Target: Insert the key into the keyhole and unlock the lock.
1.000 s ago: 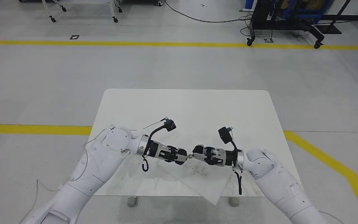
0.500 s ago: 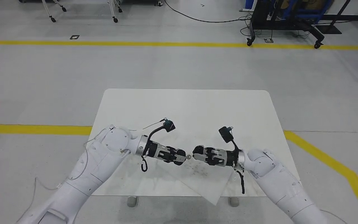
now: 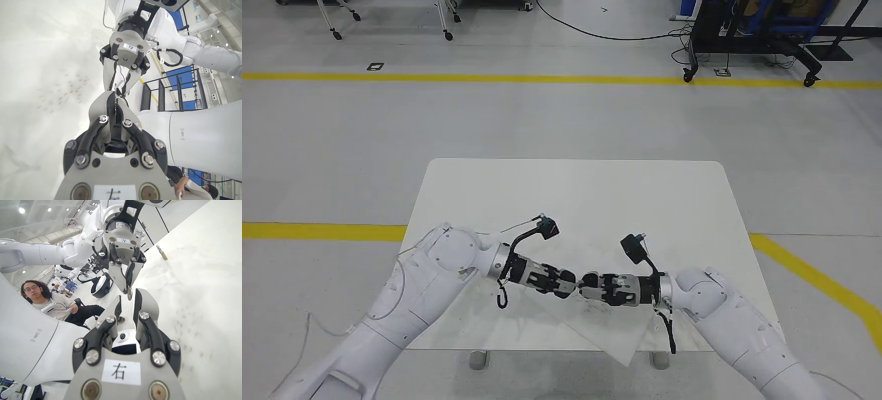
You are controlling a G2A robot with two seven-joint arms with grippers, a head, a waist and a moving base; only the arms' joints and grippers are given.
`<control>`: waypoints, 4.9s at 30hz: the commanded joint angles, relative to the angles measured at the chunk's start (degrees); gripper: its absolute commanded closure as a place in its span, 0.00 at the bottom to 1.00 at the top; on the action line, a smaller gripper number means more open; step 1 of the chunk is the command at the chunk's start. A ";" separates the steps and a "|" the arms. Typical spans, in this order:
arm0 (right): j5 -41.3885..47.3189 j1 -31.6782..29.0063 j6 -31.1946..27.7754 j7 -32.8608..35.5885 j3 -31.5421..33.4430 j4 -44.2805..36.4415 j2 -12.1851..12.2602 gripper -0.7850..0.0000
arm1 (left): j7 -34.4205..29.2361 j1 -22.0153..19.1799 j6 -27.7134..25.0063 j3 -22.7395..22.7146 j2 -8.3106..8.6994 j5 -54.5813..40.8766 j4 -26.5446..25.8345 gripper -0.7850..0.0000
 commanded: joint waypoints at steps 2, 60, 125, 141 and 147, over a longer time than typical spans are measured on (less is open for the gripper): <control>-0.08 0.30 0.25 -0.32 -0.36 0.19 -0.01 0.87 | -0.04 -0.10 0.04 0.42 0.07 0.18 -0.29 1.00; 10.28 -3.93 -0.62 -13.69 9.34 -0.09 2.11 1.00 | 11.69 7.93 -6.90 -19.89 6.65 10.25 -13.65 0.00; 10.28 -3.93 -0.62 -13.69 9.34 -0.09 2.11 1.00 | 16.49 -3.97 -16.49 4.41 19.60 66.91 -10.84 0.51; 10.28 -3.93 -0.62 -13.69 9.34 -0.09 2.11 1.00 | 17.76 -10.28 -17.76 10.89 16.44 64.72 -3.05 1.00; 10.28 -3.93 -0.62 -13.69 9.34 -0.09 2.11 1.00 | 18.16 -11.15 -18.16 11.94 16.60 64.63 -2.31 1.00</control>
